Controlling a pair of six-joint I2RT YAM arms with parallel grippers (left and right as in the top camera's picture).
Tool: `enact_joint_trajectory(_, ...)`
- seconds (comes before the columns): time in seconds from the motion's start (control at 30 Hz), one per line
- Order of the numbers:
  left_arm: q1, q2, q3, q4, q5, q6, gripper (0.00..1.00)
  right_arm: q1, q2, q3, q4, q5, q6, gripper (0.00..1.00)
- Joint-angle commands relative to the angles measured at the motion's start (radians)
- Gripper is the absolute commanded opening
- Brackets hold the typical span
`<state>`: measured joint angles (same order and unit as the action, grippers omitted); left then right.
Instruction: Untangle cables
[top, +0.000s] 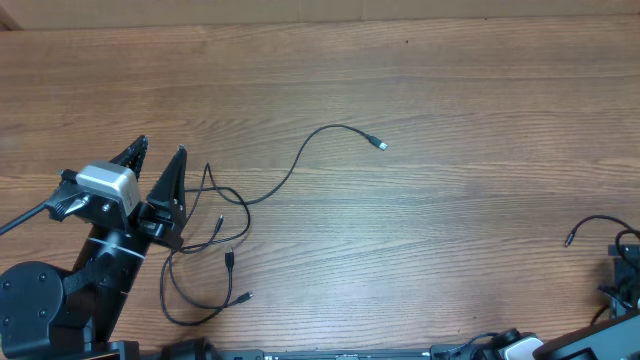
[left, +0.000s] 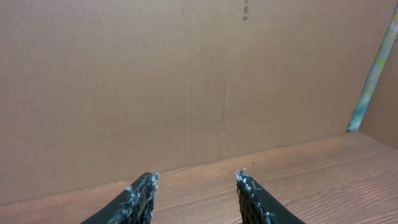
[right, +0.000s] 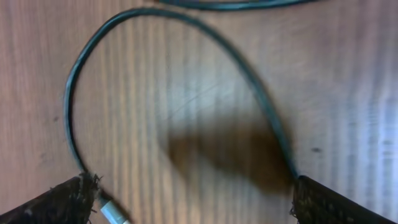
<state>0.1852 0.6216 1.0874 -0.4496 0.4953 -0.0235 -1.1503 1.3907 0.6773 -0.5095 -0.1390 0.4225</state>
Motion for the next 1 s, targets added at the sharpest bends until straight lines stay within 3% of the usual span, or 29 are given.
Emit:
enact_joint_trajectory(0.0,0.006,-0.006,0.021,0.001,-0.011,0.0,0.44,0.005,0.001,0.071,0.007,0.014,-0.019,1.0)
enact_joint_trajectory(0.2,0.006,-0.006,0.021,0.002,-0.007,0.0,0.44,0.006,0.001,0.158,-0.02,-0.014,-0.065,1.0)
enact_joint_trajectory(0.67,0.006,-0.006,0.021,0.013,-0.008,0.001,0.43,0.006,0.061,0.25,0.027,0.203,-0.117,1.0)
enact_joint_trajectory(0.87,0.006,-0.006,0.021,0.033,-0.009,0.001,0.41,0.006,0.166,0.25,0.106,0.205,-0.117,0.95)
enact_joint_trajectory(0.97,0.006,-0.006,0.021,0.047,-0.01,0.001,0.4,0.007,0.211,0.25,0.162,0.205,-0.117,0.88)
